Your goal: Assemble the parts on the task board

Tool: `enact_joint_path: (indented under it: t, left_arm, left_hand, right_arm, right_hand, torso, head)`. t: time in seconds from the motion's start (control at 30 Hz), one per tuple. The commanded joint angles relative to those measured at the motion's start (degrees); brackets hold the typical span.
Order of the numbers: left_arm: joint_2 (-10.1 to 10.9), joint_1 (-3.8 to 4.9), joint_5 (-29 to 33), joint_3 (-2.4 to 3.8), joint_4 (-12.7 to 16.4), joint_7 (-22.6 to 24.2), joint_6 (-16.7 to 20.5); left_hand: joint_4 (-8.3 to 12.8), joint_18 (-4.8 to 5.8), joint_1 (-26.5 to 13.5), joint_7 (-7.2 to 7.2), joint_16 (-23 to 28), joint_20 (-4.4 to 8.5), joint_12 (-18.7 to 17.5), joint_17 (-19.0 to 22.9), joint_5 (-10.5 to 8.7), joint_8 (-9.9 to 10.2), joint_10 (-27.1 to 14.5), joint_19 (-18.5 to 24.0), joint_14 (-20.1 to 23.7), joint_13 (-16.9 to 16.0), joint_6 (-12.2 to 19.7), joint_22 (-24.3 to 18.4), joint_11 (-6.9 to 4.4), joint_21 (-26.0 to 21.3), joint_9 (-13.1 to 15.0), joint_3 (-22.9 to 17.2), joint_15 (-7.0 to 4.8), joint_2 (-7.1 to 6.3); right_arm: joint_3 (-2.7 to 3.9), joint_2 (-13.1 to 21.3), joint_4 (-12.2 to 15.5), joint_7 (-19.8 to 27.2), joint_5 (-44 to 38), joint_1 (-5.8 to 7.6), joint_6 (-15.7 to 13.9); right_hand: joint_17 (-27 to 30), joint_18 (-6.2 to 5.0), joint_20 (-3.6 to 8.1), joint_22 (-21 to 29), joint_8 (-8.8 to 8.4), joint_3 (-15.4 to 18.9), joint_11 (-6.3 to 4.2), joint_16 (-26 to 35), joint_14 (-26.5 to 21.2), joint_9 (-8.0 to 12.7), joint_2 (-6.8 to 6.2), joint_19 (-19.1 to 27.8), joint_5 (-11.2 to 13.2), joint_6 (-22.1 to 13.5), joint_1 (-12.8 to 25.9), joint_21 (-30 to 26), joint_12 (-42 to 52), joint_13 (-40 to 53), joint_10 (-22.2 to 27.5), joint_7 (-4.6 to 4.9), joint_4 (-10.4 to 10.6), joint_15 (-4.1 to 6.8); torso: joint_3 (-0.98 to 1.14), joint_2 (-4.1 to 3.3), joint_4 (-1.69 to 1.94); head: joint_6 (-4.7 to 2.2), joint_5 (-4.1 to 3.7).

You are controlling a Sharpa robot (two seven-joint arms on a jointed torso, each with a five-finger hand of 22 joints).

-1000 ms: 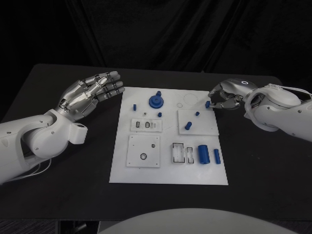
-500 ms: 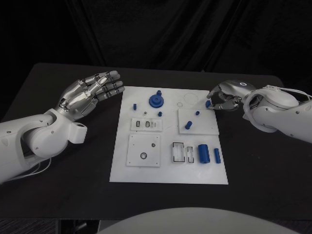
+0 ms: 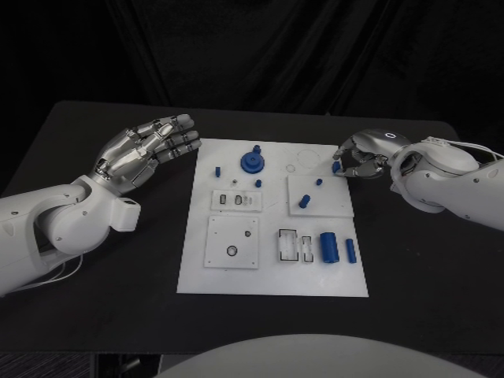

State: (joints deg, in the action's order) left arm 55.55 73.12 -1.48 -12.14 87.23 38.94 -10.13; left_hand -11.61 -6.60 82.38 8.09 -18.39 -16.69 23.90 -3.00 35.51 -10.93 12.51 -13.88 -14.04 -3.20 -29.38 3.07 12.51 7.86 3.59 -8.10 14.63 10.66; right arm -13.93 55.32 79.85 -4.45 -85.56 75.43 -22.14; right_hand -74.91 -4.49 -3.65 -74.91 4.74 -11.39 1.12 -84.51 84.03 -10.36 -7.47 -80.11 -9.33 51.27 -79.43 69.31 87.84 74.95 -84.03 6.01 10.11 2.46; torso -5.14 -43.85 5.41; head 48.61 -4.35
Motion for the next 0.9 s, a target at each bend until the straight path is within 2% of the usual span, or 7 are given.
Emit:
enact_joint_path:
  t: [0.03,0.37,0.6,0.67,0.77,0.9]
  left_arm:
    - [-0.07,-0.09,-0.14,0.03,0.0,1.28,-1.1]
    - [-0.1,-0.19,-0.14,0.03,-0.09,0.9,-1.4]
    - [-0.13,-0.26,-0.14,0.03,-0.21,0.58,-1.6]
    - [-0.13,-0.28,-0.14,0.03,-0.25,0.51,-1.68]
    - [-0.13,-0.31,-0.14,0.03,-0.25,0.52,-1.85]
    - [-0.11,-0.36,-0.14,0.03,-0.24,0.47,-2.03]
  left_hand:
    - [-0.09,0.95,-0.63,0.02,0.04,-0.04,-0.02,-0.06,-0.06,0.13,-0.11,0.02,-0.01,-0.04,0.22,-0.06,0.3,0.23,-0.02,-0.32,0.38,0.06]
    - [-0.1,0.97,-0.67,0.04,0.05,-0.03,-0.05,-0.05,-0.07,0.15,-0.15,0.04,0.03,-0.03,0.26,-0.07,0.32,0.22,-0.03,-0.4,0.39,0.05]
    - [-0.11,0.99,-0.71,0.06,0.02,-0.03,-0.06,-0.05,-0.09,0.18,-0.18,0.08,0.04,-0.03,0.32,-0.09,0.34,0.2,-0.03,-0.48,0.41,0.05]
    - [-0.11,0.99,-0.71,0.06,0.02,-0.03,-0.06,-0.05,-0.09,0.18,-0.18,0.08,0.04,-0.03,0.32,-0.09,0.34,0.2,-0.03,-0.48,0.41,0.05]
    - [-0.11,0.99,-0.71,0.06,0.02,-0.03,-0.06,-0.05,-0.09,0.18,-0.18,0.08,0.04,-0.03,0.32,-0.09,0.34,0.2,-0.03,-0.48,0.41,0.05]
    - [-0.11,0.99,-0.71,0.06,0.02,-0.03,-0.06,-0.05,-0.09,0.18,-0.18,0.08,0.04,-0.03,0.32,-0.09,0.34,0.2,-0.03,-0.48,0.41,0.05]
  right_arm:
    - [0.03,-0.11,-0.13,-0.8,-0.02,-0.19,0.36]
    - [0.04,-0.78,-0.73,-0.73,-0.02,-0.45,0.08]
    - [0.06,-1.2,-1.21,-0.21,-0.02,-0.8,-1.13]
    - [0.07,-1.24,-1.25,0.22,-0.02,-0.86,-2.21]
    - [0.07,-1.24,-1.22,1.13,-0.02,-0.91,-4.53]
    - [0.08,-1.02,-0.92,2.15,-0.02,-0.94,-8.07]
  right_hand:
    - [-9.73,-0.39,0.12,-5.39,0.47,0.4,-0.41,0.5,3.76,-0.21,0.17,0.49,-0.53,0.71,-0.74,-0.46,-0.42,11.64,-2.24,-0.01,0.08,0.39]
    - [-9.57,-0.45,0.13,-5.31,1.52,0.82,-0.39,0.71,3.71,-1.11,0.71,0.57,-1.31,2.62,-0.67,-0.98,-0.45,11.62,-2.21,0.0,0.72,0.38]
    - [-9.52,-0.48,0.23,-5.36,2.85,0.95,-0.53,0.8,3.72,-2.54,1.26,0.51,-3.03,4.9,-1.37,-1.29,-0.44,11.66,-2.24,-0.24,0.7,0.48]
    - [-9.57,-0.46,0.27,-5.43,3.36,0.98,-0.57,0.74,3.75,-3.16,1.48,0.43,-3.69,5.68,-1.6,-1.29,-0.36,11.77,-2.36,-0.36,0.63,0.53]
    - [-9.86,-0.38,0.39,-5.69,4.72,0.6,-0.64,0.41,3.91,-4.65,2.45,0.14,-6.4,7.78,-2.35,-1.01,-0.06,12.16,-2.79,-0.82,0.3,0.62]
    - [-10.05,-0.31,0.38,-5.9,5.27,0.32,-0.57,0.2,4.01,-5.52,3.0,-0.07,-7.32,8.53,-2.9,-0.77,0.08,12.34,-3.0,-1.03,-0.01,0.59]
  torso:
    - [-0.05,0.0,0.02]
    - [-0.06,-0.03,0.01]
    - [-0.02,-0.03,0.02]
    - [-0.03,-0.02,0.01]
    - [-0.01,-0.03,-0.02]
    - [0.02,-0.06,0.04]
  head:
    - [0.07,0.02]
    - [0.26,0.05]
    - [0.51,0.13]
    - [0.55,0.13]
    - [0.61,0.16]
    - [0.61,0.17]
